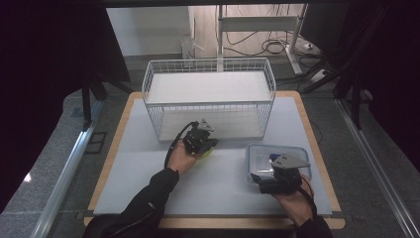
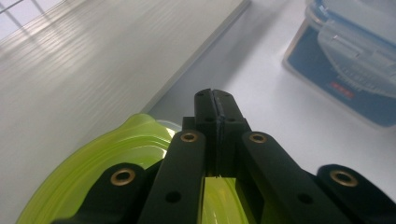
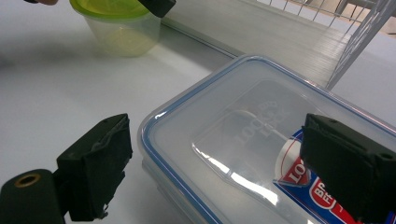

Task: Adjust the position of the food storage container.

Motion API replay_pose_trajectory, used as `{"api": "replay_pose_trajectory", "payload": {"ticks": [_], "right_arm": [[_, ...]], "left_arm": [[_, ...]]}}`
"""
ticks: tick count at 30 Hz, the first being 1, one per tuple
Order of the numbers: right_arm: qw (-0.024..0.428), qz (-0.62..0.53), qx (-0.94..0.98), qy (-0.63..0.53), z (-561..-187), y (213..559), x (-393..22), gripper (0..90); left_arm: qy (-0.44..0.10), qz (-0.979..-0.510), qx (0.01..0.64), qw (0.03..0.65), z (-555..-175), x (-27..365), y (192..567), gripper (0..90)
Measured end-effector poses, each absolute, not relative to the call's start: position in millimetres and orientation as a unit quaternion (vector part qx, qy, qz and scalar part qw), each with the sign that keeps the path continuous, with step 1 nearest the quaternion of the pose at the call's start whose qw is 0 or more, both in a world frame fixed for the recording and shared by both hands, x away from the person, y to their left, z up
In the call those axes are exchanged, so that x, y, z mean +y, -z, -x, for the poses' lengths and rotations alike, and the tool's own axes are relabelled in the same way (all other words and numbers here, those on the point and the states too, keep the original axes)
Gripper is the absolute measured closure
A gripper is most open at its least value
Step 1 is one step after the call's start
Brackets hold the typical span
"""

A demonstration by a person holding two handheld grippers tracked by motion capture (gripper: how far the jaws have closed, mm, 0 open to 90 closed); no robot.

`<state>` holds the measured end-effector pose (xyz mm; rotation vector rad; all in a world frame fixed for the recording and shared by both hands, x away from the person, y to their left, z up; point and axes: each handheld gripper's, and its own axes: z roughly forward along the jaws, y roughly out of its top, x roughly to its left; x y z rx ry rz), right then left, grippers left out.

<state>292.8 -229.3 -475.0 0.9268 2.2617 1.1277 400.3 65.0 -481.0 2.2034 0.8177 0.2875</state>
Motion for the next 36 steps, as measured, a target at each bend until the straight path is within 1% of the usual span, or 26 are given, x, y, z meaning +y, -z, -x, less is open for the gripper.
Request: {"api": "replay_pose_trajectory", "payload": {"ticks": [16, 26, 27, 36], "right_arm": [[0.221, -0.336, 0.821, -0.404, -293.6, 476.4, -228.5, 9.6], [0.219, -0.337, 0.821, -0.405, -294.0, 476.8, -228.3, 10.1], [0.216, -0.338, 0.822, -0.405, -294.2, 476.9, -228.2, 10.6], [0.212, -0.339, 0.822, -0.406, -294.1, 477.0, -227.4, 11.6]], "left_arm": [[-0.118, -0.848, 0.352, 0.377, -386.4, 114.3, 484.0, 90.0], [-0.119, -0.835, 0.380, 0.380, -369.7, 153.4, 486.7, 90.0], [-0.120, -0.835, 0.381, 0.379, -367.3, 162.7, 487.0, 90.0], [-0.125, -0.821, 0.402, 0.385, -353.9, 195.0, 484.7, 90.0]]}}
